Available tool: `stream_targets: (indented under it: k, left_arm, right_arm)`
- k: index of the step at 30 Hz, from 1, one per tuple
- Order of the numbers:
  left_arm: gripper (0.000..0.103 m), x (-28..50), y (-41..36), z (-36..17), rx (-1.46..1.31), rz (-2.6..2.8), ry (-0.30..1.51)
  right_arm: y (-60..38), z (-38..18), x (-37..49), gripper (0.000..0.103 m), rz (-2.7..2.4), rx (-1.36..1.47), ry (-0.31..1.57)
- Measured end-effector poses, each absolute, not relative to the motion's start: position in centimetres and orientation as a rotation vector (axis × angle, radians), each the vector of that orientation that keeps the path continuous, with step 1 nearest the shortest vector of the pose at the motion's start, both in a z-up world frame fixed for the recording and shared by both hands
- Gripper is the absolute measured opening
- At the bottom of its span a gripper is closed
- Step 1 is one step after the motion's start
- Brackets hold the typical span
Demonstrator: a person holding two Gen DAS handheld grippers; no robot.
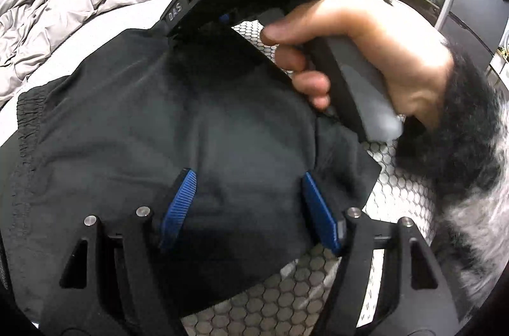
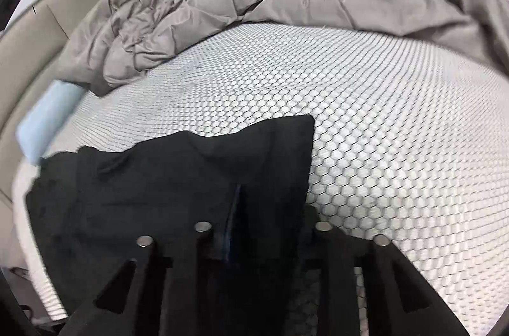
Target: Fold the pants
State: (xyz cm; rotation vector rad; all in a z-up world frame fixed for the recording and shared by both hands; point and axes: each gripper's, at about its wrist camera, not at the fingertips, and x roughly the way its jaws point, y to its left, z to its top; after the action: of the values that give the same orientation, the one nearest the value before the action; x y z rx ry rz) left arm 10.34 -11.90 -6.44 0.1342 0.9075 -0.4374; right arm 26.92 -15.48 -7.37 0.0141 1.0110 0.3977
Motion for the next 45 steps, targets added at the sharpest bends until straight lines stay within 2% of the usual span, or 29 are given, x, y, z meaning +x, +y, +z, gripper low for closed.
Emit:
stream_targets:
  k: [1, 3, 6, 8, 9, 10, 13, 15, 17, 19, 23, 24, 25, 27, 31, 34, 37, 38, 39, 40, 41, 42, 45]
  left_arm:
    - [0.067, 10.1, -11.5, -6.2, 0.119, -0.448, 0.902]
    - [0.067, 9.6, -9.8, -5.4, 0.053, -0.474, 0.898]
    - [0.067, 9.5, -6.6, -4.1, -0.051, -0.452, 0.878]
    - [0.067, 9.3, -3.2, -2.9, -0.123, -0.388, 0.837]
    - [0.067, 9.3, -2.2, -2.6, -0.140, -0.364, 0.824]
    - [0.067, 9.2, -0.1, -2.1, -0.172, -0.319, 0.800]
    - [0.067, 9.6, 4.3, -1.5, -0.230, -0.219, 0.763]
    - [0.067, 9.4, 7.6, -1.3, -0.278, -0.129, 0.747]
    - [0.067, 9.6, 10.9, -1.4, -0.338, -0.053, 0.742]
    - [0.067, 8.9, 13.1, -1.4, -0.363, -0.003, 0.733]
    - [0.067, 6.8, 19.0, -0.9, -0.435, 0.120, 0.696]
    - [0.070, 6.4, 20.4, -1.1, -0.446, 0.141, 0.687]
    - [0.073, 5.1, 22.0, -1.4, -0.458, 0.192, 0.684]
    - [0.078, 4.0, 25.2, -2.6, -0.488, 0.288, 0.704]
    - [0.079, -0.5, 30.8, -6.1, -0.749, 0.390, 0.731]
    - [0.079, -1.9, 33.6, -8.5, -0.956, 0.354, 0.688]
    - [0.079, -1.5, 35.0, -9.3, -1.031, 0.369, 0.631]
    - [0.076, -1.2, 35.3, -9.3, -1.031, 0.385, 0.616]
    - [0.061, -0.7, 35.6, -9.3, -1.020, 0.405, 0.607]
    - [0.034, 0.0, 36.0, -9.2, -0.997, 0.427, 0.612]
    - [0.017, 0.9, 36.3, -9.3, -0.956, 0.491, 0.644]
    - [0.008, 1.2, 36.1, -9.3, -0.933, 0.520, 0.651]
    - [0.003, 2.0, 34.8, -7.5, -0.856, 0.555, 0.606]
  right_arm:
    - [-16.1, -7.3, 26.7, 0.051, 0.405, 0.022, 1.034]
    - [-17.2, -7.6, 26.0, 0.064, 0.482, 0.086, 1.106]
    - [-19.1, -7.7, 23.9, 0.065, 0.578, 0.195, 1.149]
    - [-20.2, -7.7, 22.5, 0.053, 0.623, 0.239, 1.159]
    - [-19.8, -7.7, 22.0, 0.031, 0.619, 0.227, 1.155]
    - [-19.8, -7.6, 21.7, 0.019, 0.601, 0.205, 1.148]
    - [-19.3, -6.6, 21.2, 0.008, 0.581, 0.169, 1.076]
    - [-19.2, -5.1, 21.0, 0.008, 0.536, 0.122, 0.996]
    - [-18.3, -4.9, 21.8, 0.009, 0.488, 0.039, 0.995]
    - [-17.8, -6.1, 22.3, 0.021, 0.438, -0.046, 1.059]
    - [-19.0, -4.7, 21.0, 0.029, 0.368, -0.070, 1.025]
    - [-19.3, -3.9, 20.4, 0.035, 0.355, -0.083, 0.993]
    - [-19.7, -2.8, 19.6, 0.047, 0.358, -0.076, 0.944]
    - [-20.2, -1.1, 18.6, 0.065, 0.396, -0.036, 0.890]
    - [-20.7, 0.4, 17.8, 0.073, 0.457, 0.045, 0.826]
    - [-20.1, 0.4, 17.8, 0.073, 0.486, 0.067, 0.842]
    - [-19.5, 0.2, 17.5, 0.073, 0.506, 0.052, 0.856]
    - [-19.3, 0.0, 17.3, 0.073, 0.515, 0.047, 0.858]
    - [-19.2, -0.1, 16.9, 0.073, 0.526, 0.041, 0.859]
    - [-19.0, -0.1, 16.5, 0.073, 0.536, 0.030, 0.857]
    - [-18.9, -0.3, 16.3, 0.073, 0.541, 0.022, 0.856]
    - [-18.8, -0.4, 16.1, 0.073, 0.546, 0.014, 0.856]
    - [-18.7, -0.9, 15.8, 0.073, 0.556, 0.001, 0.866]
